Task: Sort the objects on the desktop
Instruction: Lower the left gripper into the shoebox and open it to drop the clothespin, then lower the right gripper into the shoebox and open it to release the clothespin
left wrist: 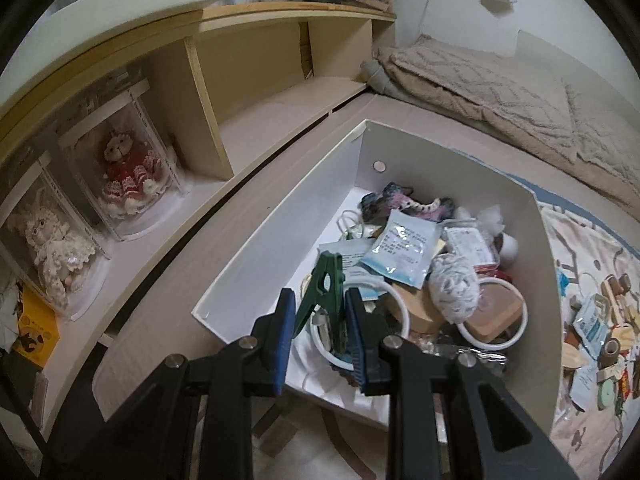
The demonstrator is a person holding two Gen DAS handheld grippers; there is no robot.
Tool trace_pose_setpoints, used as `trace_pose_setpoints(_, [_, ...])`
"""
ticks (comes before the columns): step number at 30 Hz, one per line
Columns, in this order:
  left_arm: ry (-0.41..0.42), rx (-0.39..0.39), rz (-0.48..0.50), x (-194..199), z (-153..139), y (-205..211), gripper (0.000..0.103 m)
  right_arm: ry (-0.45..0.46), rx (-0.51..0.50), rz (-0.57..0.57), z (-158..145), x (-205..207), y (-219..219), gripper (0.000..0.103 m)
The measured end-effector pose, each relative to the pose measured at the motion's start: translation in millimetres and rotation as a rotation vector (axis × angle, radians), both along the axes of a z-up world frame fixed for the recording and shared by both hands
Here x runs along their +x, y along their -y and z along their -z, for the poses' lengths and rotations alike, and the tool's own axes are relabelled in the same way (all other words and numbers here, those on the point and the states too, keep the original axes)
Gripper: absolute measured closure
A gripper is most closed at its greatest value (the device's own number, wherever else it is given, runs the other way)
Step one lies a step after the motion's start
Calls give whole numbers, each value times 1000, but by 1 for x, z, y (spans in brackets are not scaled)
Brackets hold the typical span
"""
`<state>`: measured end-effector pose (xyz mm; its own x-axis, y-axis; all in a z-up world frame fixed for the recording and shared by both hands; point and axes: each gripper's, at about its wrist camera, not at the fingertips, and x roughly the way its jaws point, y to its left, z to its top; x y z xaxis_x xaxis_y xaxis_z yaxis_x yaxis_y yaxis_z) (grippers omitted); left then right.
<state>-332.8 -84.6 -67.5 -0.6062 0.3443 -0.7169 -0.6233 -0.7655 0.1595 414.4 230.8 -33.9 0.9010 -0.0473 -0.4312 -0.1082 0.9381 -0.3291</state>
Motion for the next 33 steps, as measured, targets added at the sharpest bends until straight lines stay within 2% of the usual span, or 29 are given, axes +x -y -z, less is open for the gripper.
trace_pose_setpoints(10, [-25,-86,-2,-5,17,-15,78,-146,108,-85,31,33,-5,90])
trace_pose_setpoints(17, [10,-107,0,-10,28,-22,77,-242,118,-96,56,51,-2,90])
trace_pose_setpoints(19, [21,-97,6,-11,28,-23,77,-262,122,-95,62,54,-1,90])
trace_pose_setpoints(21, [26,-86,12,-12,27,-24,71,-281,128,-94,67,59,1,90])
trace_pose_setpoints(23, [21,-73,12,-11,25,-25,60,-298,123,-91,74,62,1,90])
trace_pose_setpoints(26, [33,-33,21,-10,20,-23,55,-324,116,-88,81,66,4,90])
trace_pose_setpoints(30, [23,5,34,-7,10,-20,54,-357,136,-87,90,72,6,90])
trace_pose_setpoints(33, [-1,27,38,-4,1,-15,54,-390,191,-98,97,80,4,90])
